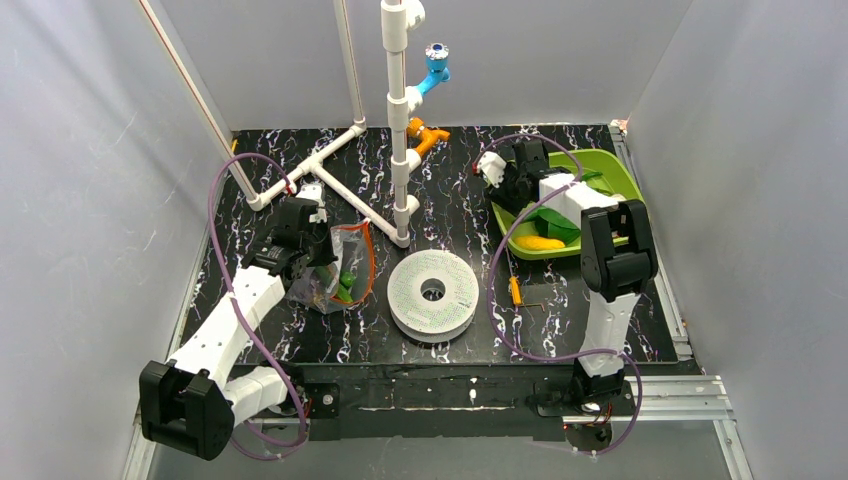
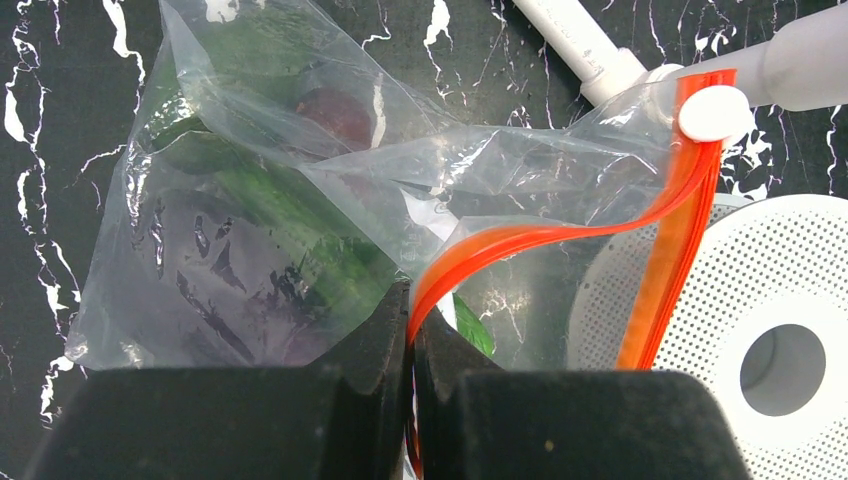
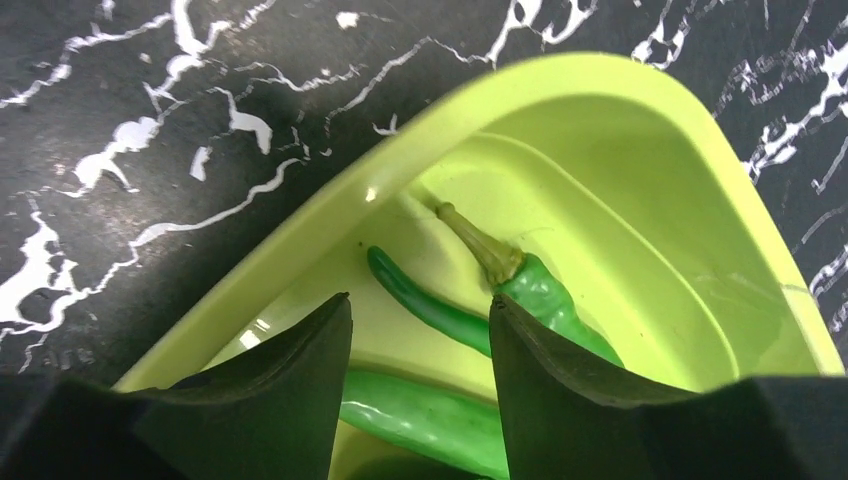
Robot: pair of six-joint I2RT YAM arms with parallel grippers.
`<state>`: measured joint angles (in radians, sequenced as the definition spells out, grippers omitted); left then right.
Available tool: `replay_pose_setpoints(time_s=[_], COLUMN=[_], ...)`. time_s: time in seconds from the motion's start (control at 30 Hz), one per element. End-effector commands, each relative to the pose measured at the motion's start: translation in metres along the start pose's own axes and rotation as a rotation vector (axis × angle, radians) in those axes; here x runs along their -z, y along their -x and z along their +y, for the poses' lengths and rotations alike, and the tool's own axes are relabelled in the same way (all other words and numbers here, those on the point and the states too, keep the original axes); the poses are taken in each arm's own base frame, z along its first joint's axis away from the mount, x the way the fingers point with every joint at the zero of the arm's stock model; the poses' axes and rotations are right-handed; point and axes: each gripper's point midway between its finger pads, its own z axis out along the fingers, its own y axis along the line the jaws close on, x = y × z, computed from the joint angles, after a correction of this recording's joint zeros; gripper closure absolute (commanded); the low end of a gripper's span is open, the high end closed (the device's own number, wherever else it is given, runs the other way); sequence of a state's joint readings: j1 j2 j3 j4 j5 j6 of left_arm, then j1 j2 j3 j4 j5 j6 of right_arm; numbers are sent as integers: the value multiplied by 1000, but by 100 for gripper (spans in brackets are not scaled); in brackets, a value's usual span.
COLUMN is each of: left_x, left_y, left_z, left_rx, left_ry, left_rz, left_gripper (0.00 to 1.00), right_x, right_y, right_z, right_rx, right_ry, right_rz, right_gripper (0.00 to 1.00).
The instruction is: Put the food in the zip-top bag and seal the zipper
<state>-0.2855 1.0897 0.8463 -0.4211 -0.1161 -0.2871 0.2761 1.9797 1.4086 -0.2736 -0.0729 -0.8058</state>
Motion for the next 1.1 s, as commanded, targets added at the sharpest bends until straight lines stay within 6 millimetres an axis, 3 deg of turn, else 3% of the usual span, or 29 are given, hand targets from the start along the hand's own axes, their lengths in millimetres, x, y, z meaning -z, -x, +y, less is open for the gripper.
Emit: replay_pose_setpoints(time_s=[0.0, 0.27, 0.37, 0.5, 0.6, 0.73, 0.97, 1.07], left_x=[3, 1, 0, -2, -2, -1, -3, -2], left_y=[6, 6, 6, 5, 5, 4, 5, 6], left_z=[3, 4, 4, 5, 6, 8, 4, 2], left_rx=[-13, -16, -18, -22, -23, -23, -23, -21], left_ry=[18, 23, 24, 32, 38, 47, 27, 20], left_rz=[-20, -15, -17, -5, -5, -7, 0, 0], left_gripper=[100, 100, 100, 100, 100, 100, 100, 100], right_x=[3, -9, -13, -20, -34, -33, -2, 4], right_y=[20, 32, 50, 91, 102, 93, 65, 60], right_z=[6, 8, 1, -23, -41, -62, -62, -50], right_rx=[-6, -88, -103, -207, -259, -246, -226, -207], right_ry=[99, 161, 113, 19, -51, -148, -150, -98], right_rz=[-94, -90, -110, -138, -118, -74, -69, -91], right_gripper=[43, 50, 45, 36, 33, 33, 34, 34])
